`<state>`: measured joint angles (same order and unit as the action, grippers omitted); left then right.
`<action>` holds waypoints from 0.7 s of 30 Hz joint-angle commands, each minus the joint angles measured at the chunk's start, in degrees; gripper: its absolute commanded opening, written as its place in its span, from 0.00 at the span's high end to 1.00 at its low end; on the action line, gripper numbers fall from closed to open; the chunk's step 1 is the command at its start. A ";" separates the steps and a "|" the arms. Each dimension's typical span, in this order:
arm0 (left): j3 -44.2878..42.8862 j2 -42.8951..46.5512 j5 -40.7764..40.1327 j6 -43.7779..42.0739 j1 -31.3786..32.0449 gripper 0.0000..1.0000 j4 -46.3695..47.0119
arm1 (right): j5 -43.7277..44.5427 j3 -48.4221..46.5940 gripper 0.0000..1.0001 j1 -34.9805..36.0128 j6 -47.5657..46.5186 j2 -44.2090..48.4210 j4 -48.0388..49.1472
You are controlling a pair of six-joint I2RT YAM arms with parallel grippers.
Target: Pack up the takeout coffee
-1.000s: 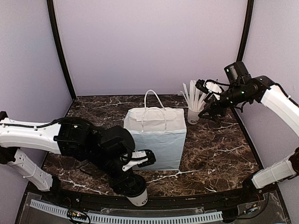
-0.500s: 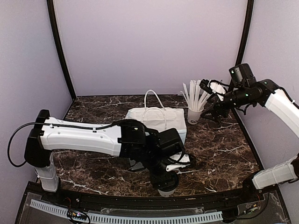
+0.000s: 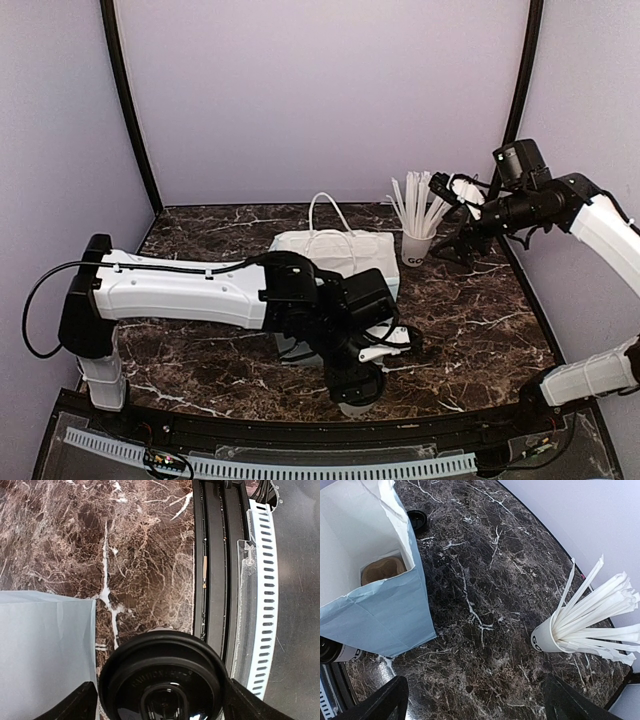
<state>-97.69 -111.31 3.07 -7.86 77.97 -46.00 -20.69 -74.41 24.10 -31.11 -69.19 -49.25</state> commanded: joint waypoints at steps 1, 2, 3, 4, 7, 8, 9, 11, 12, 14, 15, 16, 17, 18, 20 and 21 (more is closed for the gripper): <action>-1.55 5.71 -1.18 -2.69 -0.28 0.10 -0.35 | 0.68 2.43 0.04 -0.29 -1.48 1.31 0.47; -1.55 6.68 -1.16 -3.30 -0.32 0.09 -0.41 | 0.01 2.58 0.04 -0.28 -1.83 1.21 -0.37; -1.72 7.10 -0.72 -3.52 -0.29 0.09 -0.50 | -0.91 2.56 0.04 -0.28 -2.31 1.21 -1.32; -1.89 8.06 -0.27 -3.91 -0.28 0.09 -0.74 | -2.06 2.34 0.05 -0.29 -3.03 1.29 -2.53; -1.94 11.00 5.12 -4.82 -0.28 0.10 -1.04 | -3.51 1.02 0.08 -0.18 -3.95 0.86 -5.91; -1.65 13.04 7.70 -5.21 -0.28 0.10 -1.18 | -4.05 0.28 0.10 -0.15 -5.02 0.15 -7.96; -1.26 14.01 8.78 -5.78 -0.28 0.10 -1.45 | -4.67 -0.25 0.11 -0.06 -6.68 -0.46 -10.71; -1.05 16.85 10.40 -6.25 -0.28 0.10 -2.44 | -5.77 -0.05 0.13 0.49 -9.43 -0.71 -14.22; -0.94 18.78 10.80 -6.27 -0.32 0.10 -2.87 | -6.12 0.42 0.13 1.15 -10.58 -0.29 -15.15; -0.41 21.86 10.71 -6.28 -0.88 0.11 -3.17 | -5.41 1.55 0.13 3.80 -11.31 0.81 -15.62; 0.00 24.08 10.24 -6.07 -1.15 0.11 -3.19 | -4.17 2.20 0.14 5.55 -10.99 1.15 -15.15; 0.28 25.20 7.95 -5.96 -1.92 0.11 -3.26 | -2.94 2.91 0.14 7.52 -10.44 1.16 -14.75; 0.83 27.44 6.17 -5.53 -2.55 0.11 -3.37 | -1.93 3.66 0.15 9.40 -10.45 1.03 -14.84; 1.03 28.51 2.07 -5.43 -4.56 0.11 -4.20 | -0.94 4.61 0.16 11.59 -10.68 0.70 -15.01; 1.70 31.65 -0.83 -5.34 -10.17 0.12 -5.82 | 0.83 5.96 0.18 16.30 -10.60 0.02 -15.24; 2.37 34.40 -0.94 -5.55 -12.52 0.12 -5.14 | 0.90 6.08 0.18 18.54 -10.51 -0.21 -15.47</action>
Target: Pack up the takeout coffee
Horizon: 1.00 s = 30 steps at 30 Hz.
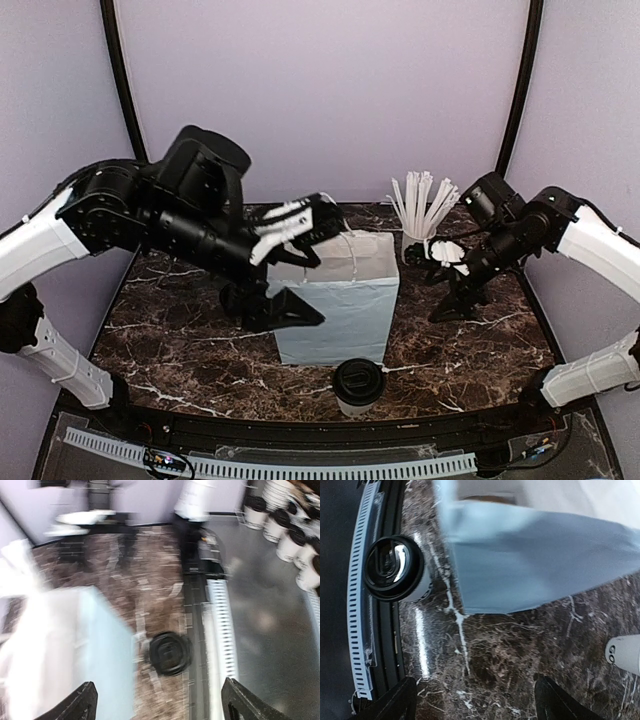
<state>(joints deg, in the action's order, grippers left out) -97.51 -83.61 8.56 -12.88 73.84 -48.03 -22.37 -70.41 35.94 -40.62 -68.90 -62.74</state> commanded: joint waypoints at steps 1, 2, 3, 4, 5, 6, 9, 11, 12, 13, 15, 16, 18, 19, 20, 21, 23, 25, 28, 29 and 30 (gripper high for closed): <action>4.38 8.20 -5.83 -0.67 -14.13 0.12 -1.97 | 2.10 1.84 0.18 8.37 -0.96 -1.01 -2.18; 5.77 11.48 -5.35 -0.85 -17.22 0.12 1.85 | 1.36 1.33 0.18 9.91 -0.83 -1.68 -2.09; 9.76 13.14 -4.72 -0.71 -22.64 0.10 4.37 | 0.76 0.23 0.18 11.39 -0.74 -2.33 -1.98; 12.24 16.38 -4.79 0.08 -25.17 0.07 10.16 | 0.32 -0.64 0.18 12.94 -0.55 -3.14 -1.76; 16.80 17.65 -6.32 0.77 -29.35 0.04 12.97 | 0.23 -1.77 0.17 15.14 -0.33 -3.91 -1.42; 19.10 19.66 -8.31 2.17 -31.08 0.02 17.93 | 0.30 -2.75 0.17 16.56 0.21 -4.60 -0.71; 26.86 20.16 -8.99 6.61 -40.12 0.01 23.24 | 0.24 -5.11 0.17 20.32 0.83 -7.09 0.19; 30.26 18.64 -5.04 9.66 -45.80 0.01 25.33 | 0.79 -5.87 0.17 22.97 0.74 -8.78 0.18; 31.32 17.49 -2.98 10.57 -47.60 0.01 26.71 | 1.15 -5.95 0.17 24.19 0.70 -9.60 0.22; 33.84 16.66 -2.29 12.00 -50.28 0.01 27.57 | 1.45 -6.04 0.17 25.43 0.72 -10.27 0.41; 38.28 16.68 -2.14 12.54 -52.70 0.01 30.94 | 1.75 -6.36 0.17 27.51 1.12 -12.06 0.96; 41.60 16.97 -2.76 12.54 -53.40 0.01 33.96 | 1.80 -6.71 0.17 28.45 1.41 -12.55 1.24; 45.18 18.23 -3.03 12.54 -54.36 0.01 37.13 | 1.85 -7.71 0.16 30.12 2.20 -14.66 1.55; 45.77 18.99 -3.07 12.51 -54.56 0.01 37.66 | 1.83 -8.06 0.16 30.73 2.52 -15.49 1.84; 46.48 19.40 -3.71 12.30 -54.72 0.01 37.57 | 2.31 -8.22 0.16 31.44 2.97 -16.25 2.35; 46.77 20.19 -4.80 11.55 -54.75 0.01 37.66 | 3.18 -8.25 0.16 32.11 3.26 -16.91 2.85; 47.80 21.26 -6.45 10.51 -54.77 0.01 38.40 | 5.72 -8.32 0.16 33.41 3.97 -18.48 4.27; 48.32 21.79 -6.88 10.26 -54.78 0.01 38.66 | 7.60 -8.77 0.16 34.11 4.33 -20.09 5.41; 48.29 21.49 -6.86 10.78 -54.84 0.01 38.79 | 8.96 -10.22 0.15 34.45 4.87 -22.40 5.98; 48.16 21.35 -6.84 10.87 -54.85 0.01 38.49 | 9.20 -10.54 0.15 34.63 4.97 -23.02 5.83; 48.00 21.18 -6.77 10.93 -54.84 0.01 38.43 | 9.65 -10.61 0.14 34.84 5.02 -23.43 5.73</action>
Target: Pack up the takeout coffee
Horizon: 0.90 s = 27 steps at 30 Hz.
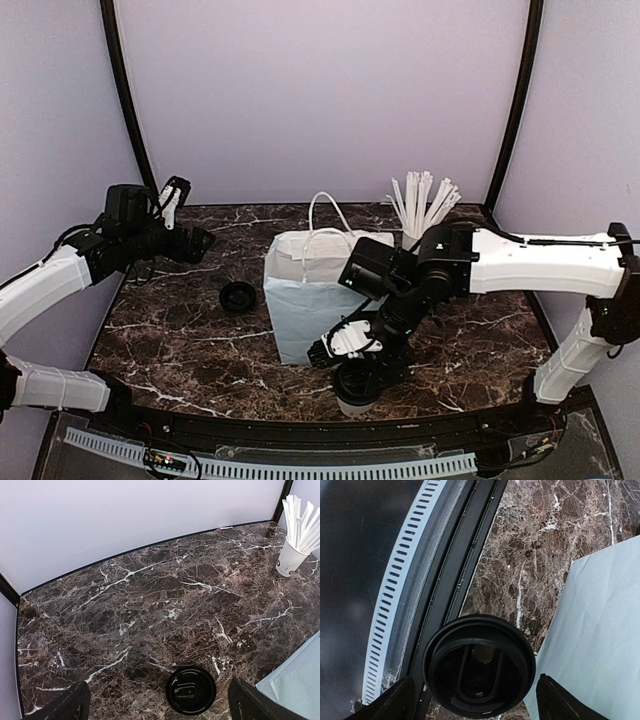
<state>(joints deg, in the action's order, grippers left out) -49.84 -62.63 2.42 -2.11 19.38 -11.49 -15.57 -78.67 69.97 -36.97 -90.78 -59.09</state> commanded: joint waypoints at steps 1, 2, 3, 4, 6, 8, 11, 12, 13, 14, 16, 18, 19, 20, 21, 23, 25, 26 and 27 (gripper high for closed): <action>0.30 0.21 -0.28 0.17 -0.38 0.01 1.81 | 3.33 -2.17 0.14 1.18 1.41 -1.78 2.13; 0.28 0.27 -0.12 0.22 -0.37 0.01 1.77 | 3.81 -1.92 0.14 1.50 1.38 -1.89 2.20; 0.28 0.29 0.31 0.24 -0.36 0.01 1.70 | 4.39 -1.58 0.14 1.87 1.42 -1.94 2.29; 0.28 0.31 0.44 0.19 -0.33 0.01 1.67 | 4.88 -1.31 0.14 2.14 1.46 -2.08 2.31; 0.21 0.32 0.85 0.18 -0.38 0.01 1.60 | 5.68 -1.08 0.14 2.58 1.46 -2.32 2.31; 0.21 0.36 1.18 0.15 -0.39 0.01 1.51 | 6.07 -0.84 0.14 2.69 1.46 -2.37 2.36; 0.19 0.17 1.53 0.15 -0.39 0.01 1.45 | 6.27 -0.51 0.14 2.80 1.33 -2.08 2.24; 0.19 0.08 1.54 0.17 -0.35 0.01 1.42 | 6.38 -0.33 0.15 2.93 1.25 -1.97 2.24; 0.19 0.02 1.58 0.17 -0.38 0.01 1.40 | 6.55 -0.07 0.15 2.96 1.14 -1.76 2.24; 0.19 -0.06 1.59 0.17 -0.39 0.01 1.34 | 6.60 0.28 0.15 3.06 0.99 -1.50 2.30; 0.19 -0.23 1.65 0.18 -0.35 0.01 1.32 | 6.57 0.65 0.16 3.23 0.66 -1.18 2.12; 0.12 -0.48 1.81 0.18 -0.38 0.01 1.24 | 6.31 1.08 0.16 3.57 0.30 -0.92 1.69; 0.10 -0.65 1.85 0.18 -0.39 0.01 1.13 | 6.33 1.28 0.15 3.81 0.24 -0.82 1.64; 0.03 -0.74 1.92 0.18 -0.39 0.01 1.05 | 6.34 1.47 0.15 3.97 0.23 -0.80 1.66; 0.02 -0.87 1.95 0.18 -0.37 0.01 1.00 | 6.41 1.62 0.15 4.05 0.23 -0.80 1.70; -0.02 -1.05 2.16 0.18 -0.35 0.01 0.95 | 6.48 1.91 0.15 4.10 -0.01 -0.80 1.81; -0.04 -1.15 2.31 0.18 -0.39 0.01 1.02 | 6.67 2.27 0.16 4.19 0.10 -0.79 2.26; 0.00 -1.16 2.28 0.13 -0.39 0.02 0.96 | 6.84 2.41 0.16 4.26 0.06 -0.80 2.44; 0.00 -1.17 2.35 0.16 -0.39 0.02 0.99 | 7.05 2.51 0.17 4.30 0.06 -0.86 2.53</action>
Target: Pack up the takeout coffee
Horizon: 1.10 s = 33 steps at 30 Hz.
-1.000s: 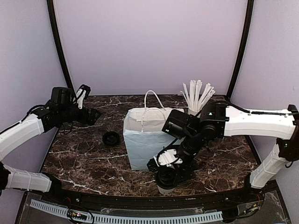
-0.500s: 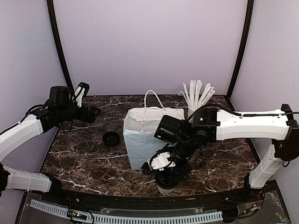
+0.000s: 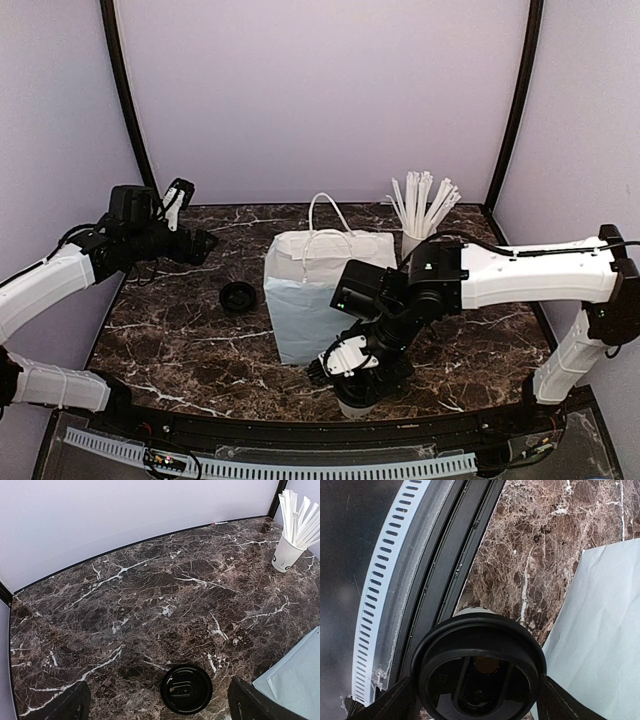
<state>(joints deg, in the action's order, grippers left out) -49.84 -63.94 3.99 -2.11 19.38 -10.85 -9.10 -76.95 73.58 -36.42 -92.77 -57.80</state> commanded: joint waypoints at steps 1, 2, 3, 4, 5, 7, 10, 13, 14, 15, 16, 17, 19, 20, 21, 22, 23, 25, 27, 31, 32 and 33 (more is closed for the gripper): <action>0.01 0.09 0.76 0.17 -0.39 0.02 0.32 | 0.84 0.83 0.18 0.71 -0.43 1.10 1.37; 0.01 0.01 0.76 0.17 -0.39 0.02 0.31 | 1.09 0.88 0.19 0.79 -0.41 1.04 1.47; -0.06 -0.01 0.80 0.17 -0.39 0.02 0.24 | 1.31 0.92 0.19 0.86 -0.40 1.08 1.54; -0.07 -0.10 0.78 0.18 -0.39 0.01 0.23 | 1.43 1.00 0.19 0.98 -0.47 1.11 1.66; -0.07 -0.16 0.72 0.13 -0.39 0.02 0.20 | 1.62 1.13 0.20 1.07 -0.46 1.08 1.72; -0.08 -0.21 0.74 0.09 -0.38 0.02 0.10 | 1.99 1.41 0.20 1.25 -0.40 1.11 2.03; -0.08 -0.22 0.87 0.04 -0.39 0.02 0.13 | 2.72 2.21 0.20 1.58 -0.57 1.11 2.35; -0.08 -0.37 0.98 0.06 -0.34 0.02 0.11 | 3.10 2.71 0.20 1.79 -0.58 1.10 2.63; -0.08 -0.38 0.99 0.04 -0.32 0.02 0.06 | 3.20 2.80 0.22 1.75 -0.58 1.15 2.66; -0.08 -0.46 1.00 0.08 -0.33 0.02 0.05 | 3.33 2.85 0.24 1.81 -0.58 1.13 2.63; -0.10 -0.47 1.15 0.08 -0.36 0.02 0.04 | 3.45 2.73 0.26 1.82 -0.58 1.11 2.61; -0.13 -0.59 1.17 0.09 -0.38 0.02 0.04 | 3.55 2.65 0.28 1.75 -0.50 1.10 2.57; -0.15 -0.71 1.19 0.09 -0.32 0.02 0.03 | 3.48 2.01 0.31 1.80 -0.57 1.25 1.89; -0.12 -0.77 1.20 0.09 -0.38 0.02 0.02 | 3.52 1.39 0.32 1.80 -0.64 1.46 1.42; -0.10 -0.82 1.20 -0.02 -0.38 0.02 0.07 | 3.48 0.69 0.32 1.75 -0.73 1.76 0.97; -0.15 -0.87 1.24 -0.06 -0.39 0.02 -0.02 | 3.36 -0.08 0.33 1.76 -0.82 1.99 0.49; -0.16 -1.08 1.31 -0.01 -0.35 0.02 -0.03 | 3.27 -0.70 0.33 1.77 -0.88 2.29 0.01; -0.16 -1.36 1.36 -0.09 -0.35 0.01 -0.01 | 3.00 -1.66 0.34 1.74 -0.84 2.78 -0.46; -0.16 -1.58 1.55 -0.24 -0.34 0.02 0.01 | 2.64 -2.41 0.36 1.71 -0.91 3.29 -1.11; -0.06 -1.73 2.79 -0.51 -0.38 0.02 0.47 | 1.82 -4.65 0.39 1.67 -1.03 4.56 -2.62; -0.11 -1.61 3.05 -0.26 -0.39 0.02 0.61 | 0.75 -5.98 0.39 1.47 -0.97 4.92 -3.37; -0.26 -1.57 4.03 0.51 -0.39 0.02 0.91 | -0.97 -7.71 0.39 1.03 -0.93 5.29 -4.43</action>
<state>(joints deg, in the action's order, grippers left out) -49.84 -65.84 5.52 -2.15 19.38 -10.85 -6.72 -79.31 74.74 -37.19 -90.54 -59.40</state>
